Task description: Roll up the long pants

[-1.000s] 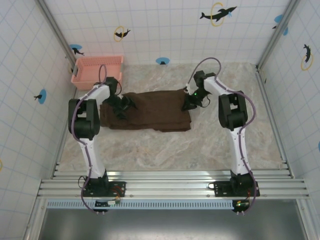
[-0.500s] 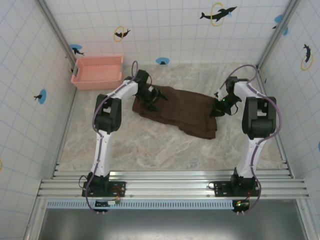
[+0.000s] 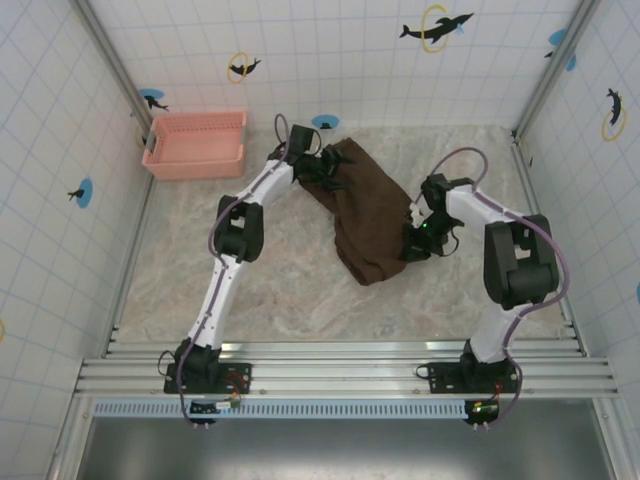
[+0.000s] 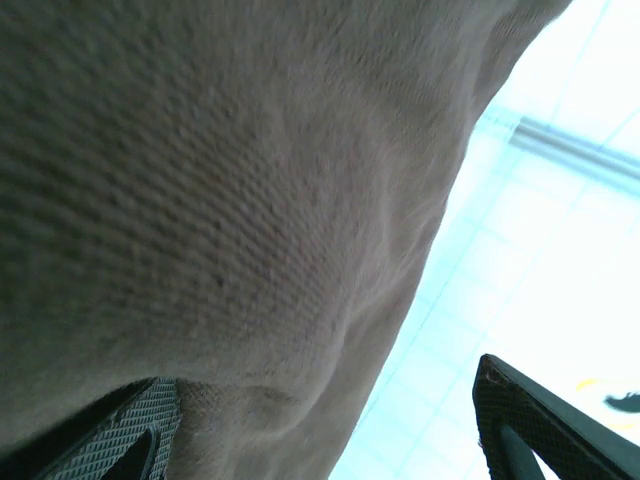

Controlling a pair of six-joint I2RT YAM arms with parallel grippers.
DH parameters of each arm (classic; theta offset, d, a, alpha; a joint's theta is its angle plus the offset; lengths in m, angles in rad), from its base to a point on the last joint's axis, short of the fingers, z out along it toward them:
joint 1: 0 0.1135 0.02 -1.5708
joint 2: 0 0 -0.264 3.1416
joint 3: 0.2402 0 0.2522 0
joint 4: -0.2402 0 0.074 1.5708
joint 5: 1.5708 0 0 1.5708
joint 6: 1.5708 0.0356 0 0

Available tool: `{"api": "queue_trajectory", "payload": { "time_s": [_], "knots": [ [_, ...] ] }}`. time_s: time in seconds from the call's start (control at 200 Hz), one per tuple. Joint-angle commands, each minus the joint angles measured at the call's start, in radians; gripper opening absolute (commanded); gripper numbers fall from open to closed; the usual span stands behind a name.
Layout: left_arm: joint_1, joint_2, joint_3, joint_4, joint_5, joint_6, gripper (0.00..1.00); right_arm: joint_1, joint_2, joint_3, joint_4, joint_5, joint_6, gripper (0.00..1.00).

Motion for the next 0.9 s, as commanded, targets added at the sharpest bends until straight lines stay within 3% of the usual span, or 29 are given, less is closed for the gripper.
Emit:
{"api": "queue_trajectory", "payload": {
  "time_s": [0.0, 0.215, 0.385, 0.545, 0.726, 0.756, 0.896],
  "knots": [
    [0.005, 0.152, -0.025, 0.097, -0.234, -0.159, 0.78, 0.097, 0.014, -0.008, -0.018, -0.074, 0.066, 0.22],
    [0.024, 0.235, 0.084, 0.265, -0.249, -0.294, 0.81, 0.263, 0.151, 0.138, -0.09, -0.153, 0.038, 0.49],
    [0.071, 0.207, 0.098, 0.305, -0.091, -0.235, 0.83, 0.251, 0.145, 0.228, -0.121, -0.212, -0.003, 0.47],
    [0.1, 0.103, -0.046, 0.429, 0.085, -0.225, 0.86, 0.177, 0.109, 0.361, -0.21, -0.228, -0.086, 0.47],
    [0.112, 0.0, -0.128, 0.538, 0.184, -0.257, 0.89, 0.048, 0.119, 0.507, -0.25, -0.108, -0.142, 0.47],
    [0.115, -0.01, -0.119, 0.556, 0.194, -0.266, 0.97, 0.027, 0.132, 0.531, -0.25, -0.081, -0.148, 0.48],
    [0.116, -0.011, 0.002, 0.614, 0.241, -0.312, 0.98, -0.035, 0.22, 0.642, -0.253, 0.122, -0.199, 0.49]
  ]
}}
